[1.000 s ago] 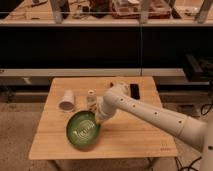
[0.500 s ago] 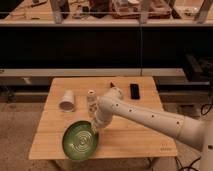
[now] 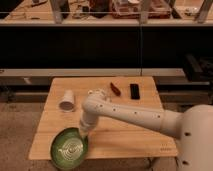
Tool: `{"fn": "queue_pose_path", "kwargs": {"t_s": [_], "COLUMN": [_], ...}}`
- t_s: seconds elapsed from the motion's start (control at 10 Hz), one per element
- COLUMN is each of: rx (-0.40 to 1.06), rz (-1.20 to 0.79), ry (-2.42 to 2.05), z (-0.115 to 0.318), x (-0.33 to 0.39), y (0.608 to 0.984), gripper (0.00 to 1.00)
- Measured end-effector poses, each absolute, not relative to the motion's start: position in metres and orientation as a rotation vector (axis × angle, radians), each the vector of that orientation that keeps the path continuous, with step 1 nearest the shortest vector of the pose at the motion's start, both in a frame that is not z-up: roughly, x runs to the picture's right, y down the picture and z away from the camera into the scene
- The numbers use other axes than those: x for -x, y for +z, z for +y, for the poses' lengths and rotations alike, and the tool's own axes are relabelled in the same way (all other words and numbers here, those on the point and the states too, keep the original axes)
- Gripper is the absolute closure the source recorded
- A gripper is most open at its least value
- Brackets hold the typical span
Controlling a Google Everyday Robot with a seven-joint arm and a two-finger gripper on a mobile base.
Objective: Drag the ceramic bowl in a circle
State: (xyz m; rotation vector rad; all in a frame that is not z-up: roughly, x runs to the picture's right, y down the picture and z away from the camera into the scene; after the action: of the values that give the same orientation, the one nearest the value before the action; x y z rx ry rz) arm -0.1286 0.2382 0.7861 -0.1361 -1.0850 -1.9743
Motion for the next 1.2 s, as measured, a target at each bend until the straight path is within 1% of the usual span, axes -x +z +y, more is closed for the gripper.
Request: {"fn": "queue_pose_path", "kwargs": {"t_s": [0.2, 0.5, 0.6, 0.8, 0.9, 1.0, 1.2], "rx": [0.106, 0.035, 0.016, 0.037, 0.052, 0.077, 0.115], "rz": [-1.108, -1.083, -1.051, -0.978, -0.946, -0.888, -0.824], "ry": [-1.978, -1.916, -1.882, -1.834, -1.816, -1.786, -1.795], "z": [0.228, 0.190, 0.174, 0.160, 0.157, 0.153, 0.155], "x": [0.161, 0.181, 0.173, 0.143, 0.126, 0.095, 0.061], "y": [0.799, 0.813, 0.818, 0.826, 0.829, 0.829, 0.820], "gripper": [0.86, 0.86, 0.86, 0.86, 0.86, 0.86, 0.86]}}
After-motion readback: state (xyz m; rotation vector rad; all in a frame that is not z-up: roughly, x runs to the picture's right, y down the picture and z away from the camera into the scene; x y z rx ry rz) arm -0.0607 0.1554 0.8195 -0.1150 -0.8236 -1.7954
